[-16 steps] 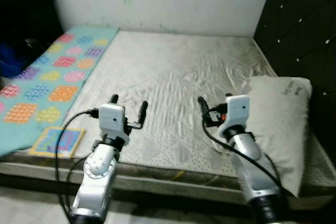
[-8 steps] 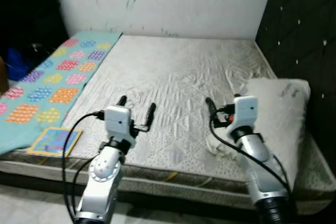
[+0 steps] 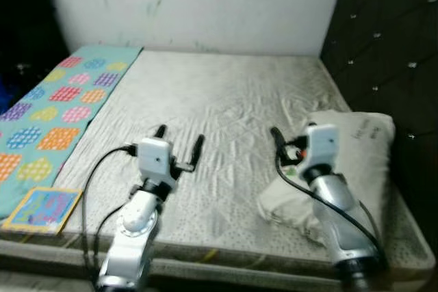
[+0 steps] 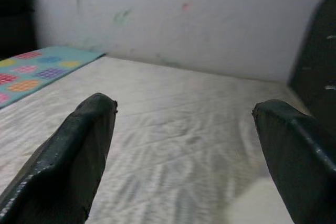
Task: Clean up the room
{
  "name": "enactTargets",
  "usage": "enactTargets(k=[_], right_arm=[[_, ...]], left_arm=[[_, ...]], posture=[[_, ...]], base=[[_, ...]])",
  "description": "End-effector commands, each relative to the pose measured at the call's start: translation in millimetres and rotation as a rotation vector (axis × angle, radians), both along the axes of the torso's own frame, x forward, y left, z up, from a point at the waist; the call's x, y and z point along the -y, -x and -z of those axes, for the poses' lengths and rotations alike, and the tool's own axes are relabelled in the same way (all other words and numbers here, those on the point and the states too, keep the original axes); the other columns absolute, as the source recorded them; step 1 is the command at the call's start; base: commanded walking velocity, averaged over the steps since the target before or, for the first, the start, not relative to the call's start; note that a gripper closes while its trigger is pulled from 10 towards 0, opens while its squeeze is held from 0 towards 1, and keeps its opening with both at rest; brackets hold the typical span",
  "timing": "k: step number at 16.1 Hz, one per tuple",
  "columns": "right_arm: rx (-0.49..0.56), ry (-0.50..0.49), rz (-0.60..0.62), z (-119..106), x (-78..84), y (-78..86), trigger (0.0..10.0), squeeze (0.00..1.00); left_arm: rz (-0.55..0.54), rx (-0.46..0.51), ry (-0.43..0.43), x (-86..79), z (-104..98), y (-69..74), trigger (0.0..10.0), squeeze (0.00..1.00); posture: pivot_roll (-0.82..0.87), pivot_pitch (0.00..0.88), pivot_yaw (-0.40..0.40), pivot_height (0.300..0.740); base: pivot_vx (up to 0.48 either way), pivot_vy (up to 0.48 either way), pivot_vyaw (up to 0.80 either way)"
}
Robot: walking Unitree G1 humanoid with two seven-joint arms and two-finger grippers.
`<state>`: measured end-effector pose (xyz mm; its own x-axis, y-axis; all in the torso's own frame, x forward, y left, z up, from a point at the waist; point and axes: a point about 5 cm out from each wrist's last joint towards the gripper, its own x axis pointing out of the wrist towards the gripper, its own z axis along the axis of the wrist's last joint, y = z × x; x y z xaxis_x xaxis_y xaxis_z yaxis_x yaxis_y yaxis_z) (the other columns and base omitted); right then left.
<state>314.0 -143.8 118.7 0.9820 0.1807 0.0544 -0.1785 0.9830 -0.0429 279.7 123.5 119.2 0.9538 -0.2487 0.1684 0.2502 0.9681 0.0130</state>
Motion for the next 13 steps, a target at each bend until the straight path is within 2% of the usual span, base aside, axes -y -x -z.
enactTargets(k=[1,4,6,7,13], right_arm=[[0.018,0.011,0.003,-6.1,2.5,-2.1,10.0,0.0],[0.012,0.01,0.009,-5.8,3.9,-2.4,10.0,0.0],[0.013,0.011,0.01,-6.1,4.3,-2.5,10.0,0.0],[0.013,0.01,0.01,-6.1,4.4,-2.5,10.0,0.0],[0.014,0.014,0.005,-6.7,3.4,-2.5,10.0,0.0]], left_arm=[[-0.03,-0.007,-0.013,-1.4,-0.9,-3.2,10.0,0.0],[-0.044,-0.019,-0.018,-3.0,0.6,-3.3,10.0,0.0],[-0.034,-0.016,-0.023,-1.3,0.1,-3.0,10.0,0.0],[-0.032,-0.015,-0.023,-0.8,0.0,-3.0,10.0,0.0],[-0.035,-0.015,-0.016,-0.2,-0.2,-3.1,10.0,0.0]], posture=[[-0.16,0.0,-0.006,0.74],[-0.16,0.0,-0.005,0.74],[-0.16,0.0,-0.007,0.74],[-0.16,0.0,-0.007,0.74],[-0.16,0.0,-0.01,0.74]], base=[[0.0,0.0,0.0],[0.0,0.0,0.0],[0.0,0.0,-0.64],[0.0,-0.24,-0.63],[0.0,-0.341,0.0]])
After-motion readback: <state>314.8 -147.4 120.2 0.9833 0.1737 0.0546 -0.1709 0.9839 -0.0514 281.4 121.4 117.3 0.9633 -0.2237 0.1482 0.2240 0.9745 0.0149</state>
